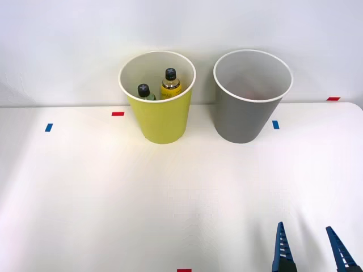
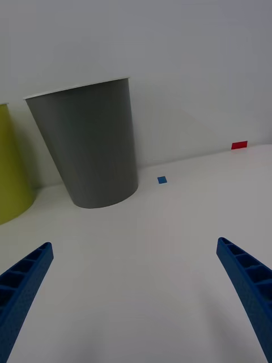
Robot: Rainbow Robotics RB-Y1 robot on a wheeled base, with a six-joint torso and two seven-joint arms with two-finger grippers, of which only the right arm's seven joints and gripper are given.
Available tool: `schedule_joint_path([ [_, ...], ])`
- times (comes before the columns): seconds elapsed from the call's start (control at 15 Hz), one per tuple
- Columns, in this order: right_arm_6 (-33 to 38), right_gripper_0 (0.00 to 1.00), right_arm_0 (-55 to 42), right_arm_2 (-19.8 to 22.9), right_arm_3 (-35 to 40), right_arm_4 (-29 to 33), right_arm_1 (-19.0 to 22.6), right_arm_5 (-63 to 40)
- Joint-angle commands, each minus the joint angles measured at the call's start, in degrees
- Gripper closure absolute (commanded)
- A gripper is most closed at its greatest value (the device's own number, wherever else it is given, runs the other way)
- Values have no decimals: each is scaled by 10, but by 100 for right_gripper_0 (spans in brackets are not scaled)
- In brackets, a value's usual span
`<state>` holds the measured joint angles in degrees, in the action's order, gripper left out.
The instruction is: Put cans in the gray bin, plastic bottles in the light green bin
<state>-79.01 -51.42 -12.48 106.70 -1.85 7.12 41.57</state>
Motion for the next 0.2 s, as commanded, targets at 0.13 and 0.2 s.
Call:
schedule_joint_path([
  [0.13,0,0,0,0,0,0,0,0],
  [0.2,0,0,0,0,0,0,0,0],
])
